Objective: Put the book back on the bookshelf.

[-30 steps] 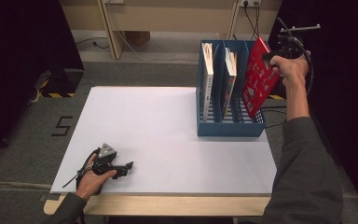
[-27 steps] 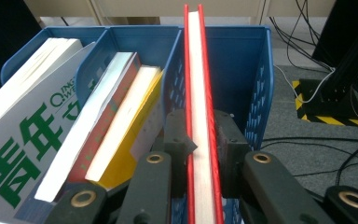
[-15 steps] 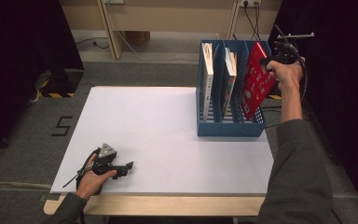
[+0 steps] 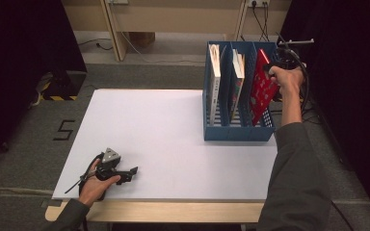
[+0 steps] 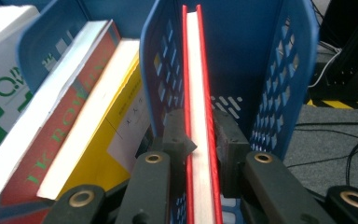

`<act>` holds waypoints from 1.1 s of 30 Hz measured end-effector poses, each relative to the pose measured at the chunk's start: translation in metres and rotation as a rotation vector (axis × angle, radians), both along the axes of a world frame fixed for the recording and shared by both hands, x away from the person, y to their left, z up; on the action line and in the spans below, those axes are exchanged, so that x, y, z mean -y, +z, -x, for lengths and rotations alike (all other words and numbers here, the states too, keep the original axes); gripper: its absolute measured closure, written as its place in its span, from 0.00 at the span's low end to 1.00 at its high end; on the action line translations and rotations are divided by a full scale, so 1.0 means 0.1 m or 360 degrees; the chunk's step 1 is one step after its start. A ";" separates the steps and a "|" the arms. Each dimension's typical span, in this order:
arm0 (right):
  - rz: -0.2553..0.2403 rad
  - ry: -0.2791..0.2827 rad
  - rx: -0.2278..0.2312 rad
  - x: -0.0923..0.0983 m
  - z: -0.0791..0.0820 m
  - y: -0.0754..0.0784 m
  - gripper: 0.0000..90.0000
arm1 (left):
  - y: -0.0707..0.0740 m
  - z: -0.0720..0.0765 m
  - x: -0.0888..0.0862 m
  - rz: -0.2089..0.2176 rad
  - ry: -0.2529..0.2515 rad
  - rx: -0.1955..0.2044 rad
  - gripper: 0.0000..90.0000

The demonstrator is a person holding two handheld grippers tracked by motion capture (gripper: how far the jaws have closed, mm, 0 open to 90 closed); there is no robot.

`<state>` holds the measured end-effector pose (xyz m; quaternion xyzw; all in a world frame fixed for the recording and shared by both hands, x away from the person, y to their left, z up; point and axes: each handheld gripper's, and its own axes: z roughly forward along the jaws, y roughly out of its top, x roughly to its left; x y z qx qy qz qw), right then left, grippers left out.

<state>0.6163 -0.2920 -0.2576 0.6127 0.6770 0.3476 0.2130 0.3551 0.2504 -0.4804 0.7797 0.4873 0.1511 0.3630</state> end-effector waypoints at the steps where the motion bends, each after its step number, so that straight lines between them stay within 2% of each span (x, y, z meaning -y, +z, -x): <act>1: -0.0003 -0.0004 -0.0004 -0.01 -0.01 -0.01 0.86 | 0.00 0.00 0.00 0.0000 0.0000 0.0000 0.16; 5: -0.0005 -0.0011 -0.0046 -0.06 -0.04 -0.08 0.85 | 0.00 0.00 0.00 -0.0001 -0.0001 0.0000 0.16; 7: -0.0017 0.0011 -0.0035 -0.08 -0.05 -0.10 0.84 | 0.00 0.00 0.00 0.0000 0.0000 0.0000 0.16; 12: -0.0021 0.0027 -0.0033 -0.10 -0.05 -0.07 0.83 | 0.00 0.00 0.00 -0.0002 -0.0002 0.0000 0.16; 17: -0.0069 0.0055 -0.0042 -0.08 -0.02 -0.04 0.78 | 0.00 0.00 0.00 -0.0003 -0.0001 0.0003 0.16; 20: -0.0079 0.0075 -0.0064 -0.07 0.03 -0.05 0.75 | 0.00 0.00 0.00 -0.0003 -0.0001 0.0001 0.16; 24: -0.0051 0.0122 -0.0061 -0.06 0.11 -0.08 0.71 | 0.00 0.00 0.01 -0.0008 -0.0004 0.0003 0.16; 30: -0.0078 0.0168 -0.0042 0.01 0.28 -0.10 0.70 | 0.00 0.00 0.01 -0.0009 -0.0003 0.0005 0.16; 33: -0.0124 0.0191 -0.0018 0.08 0.39 -0.10 0.70 | 0.00 0.00 0.01 -0.0011 -0.0003 0.0006 0.16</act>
